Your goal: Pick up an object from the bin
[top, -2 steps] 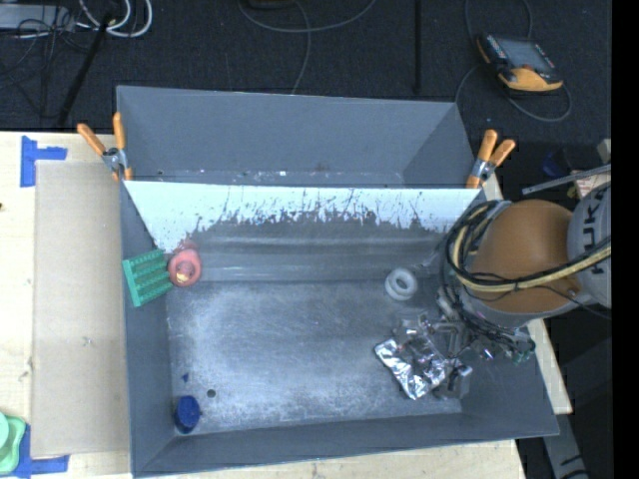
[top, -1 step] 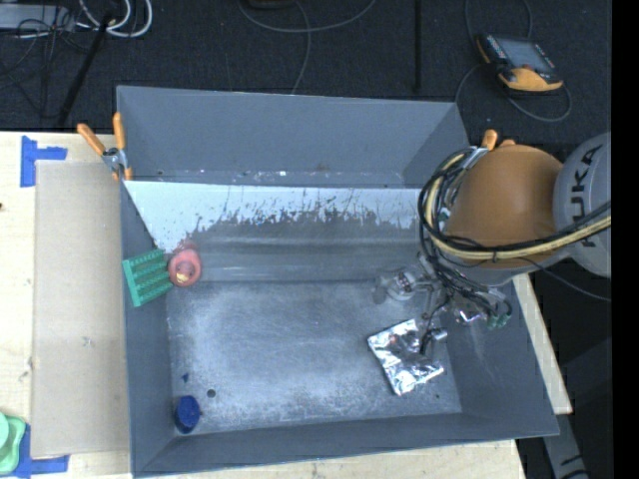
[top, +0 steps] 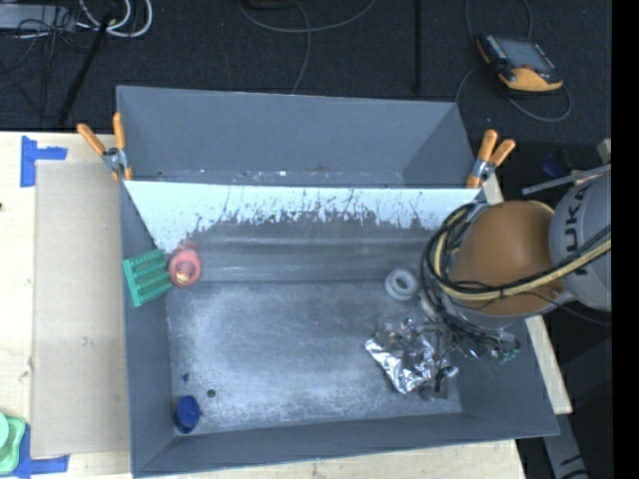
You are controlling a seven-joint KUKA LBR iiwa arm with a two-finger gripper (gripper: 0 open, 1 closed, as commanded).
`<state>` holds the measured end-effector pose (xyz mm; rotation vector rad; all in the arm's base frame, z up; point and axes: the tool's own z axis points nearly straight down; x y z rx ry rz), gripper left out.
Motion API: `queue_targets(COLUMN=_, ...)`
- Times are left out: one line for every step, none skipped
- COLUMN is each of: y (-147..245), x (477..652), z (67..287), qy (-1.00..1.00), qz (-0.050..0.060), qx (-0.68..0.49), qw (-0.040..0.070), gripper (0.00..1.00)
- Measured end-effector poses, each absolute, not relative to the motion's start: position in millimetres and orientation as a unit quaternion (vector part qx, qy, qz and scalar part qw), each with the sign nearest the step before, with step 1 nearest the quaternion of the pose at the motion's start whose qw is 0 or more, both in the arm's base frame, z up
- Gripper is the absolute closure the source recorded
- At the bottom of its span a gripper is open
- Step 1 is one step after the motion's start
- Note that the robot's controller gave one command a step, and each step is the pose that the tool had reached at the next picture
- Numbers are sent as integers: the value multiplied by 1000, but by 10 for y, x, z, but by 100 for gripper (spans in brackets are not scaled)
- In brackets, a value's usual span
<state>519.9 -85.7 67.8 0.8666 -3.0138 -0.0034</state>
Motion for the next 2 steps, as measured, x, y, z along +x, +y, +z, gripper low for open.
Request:
queue_targets(y=-853, x=5232, z=713, qy=-961, qz=1, qx=278, qw=-2, gripper=100)
queue_targets(y=-900, x=5142, z=2225, qy=-957, qz=2, qx=290, qw=-4, gripper=100)
